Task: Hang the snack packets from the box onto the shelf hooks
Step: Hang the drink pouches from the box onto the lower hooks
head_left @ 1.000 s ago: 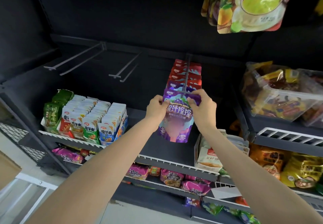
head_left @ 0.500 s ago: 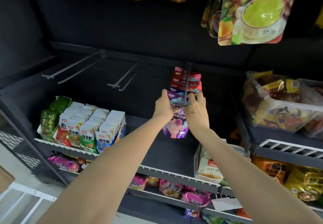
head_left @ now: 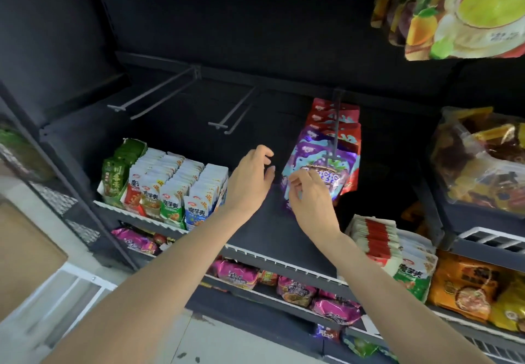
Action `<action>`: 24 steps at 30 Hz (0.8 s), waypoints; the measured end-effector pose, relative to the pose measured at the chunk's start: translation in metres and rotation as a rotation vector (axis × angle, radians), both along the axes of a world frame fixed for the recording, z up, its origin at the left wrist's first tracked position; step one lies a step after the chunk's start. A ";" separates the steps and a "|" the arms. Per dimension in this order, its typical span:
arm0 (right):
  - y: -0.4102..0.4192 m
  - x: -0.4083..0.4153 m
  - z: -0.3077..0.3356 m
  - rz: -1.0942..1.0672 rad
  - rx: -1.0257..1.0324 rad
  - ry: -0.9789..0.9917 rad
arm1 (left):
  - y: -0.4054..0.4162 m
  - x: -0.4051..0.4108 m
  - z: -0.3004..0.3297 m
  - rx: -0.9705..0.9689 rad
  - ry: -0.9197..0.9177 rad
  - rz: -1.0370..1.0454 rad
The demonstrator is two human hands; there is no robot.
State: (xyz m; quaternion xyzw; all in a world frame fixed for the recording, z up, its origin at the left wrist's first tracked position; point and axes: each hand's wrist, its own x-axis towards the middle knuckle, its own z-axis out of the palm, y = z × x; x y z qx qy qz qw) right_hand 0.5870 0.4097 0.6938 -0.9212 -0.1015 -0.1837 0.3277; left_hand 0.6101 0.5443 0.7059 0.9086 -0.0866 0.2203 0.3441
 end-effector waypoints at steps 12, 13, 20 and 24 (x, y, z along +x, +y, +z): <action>0.279 0.008 -0.008 0.473 -0.003 0.198 | 0.269 -0.063 -0.023 -0.001 0.179 0.339; 0.310 0.008 -0.011 0.512 -0.014 0.204 | 0.298 -0.068 -0.027 -0.047 0.196 0.354; 0.512 0.005 -0.022 0.734 -0.028 0.282 | 0.479 -0.095 -0.043 -0.383 0.244 0.551; 0.602 0.011 -0.032 0.793 -0.095 0.385 | 0.573 -0.101 -0.064 -0.236 0.516 0.716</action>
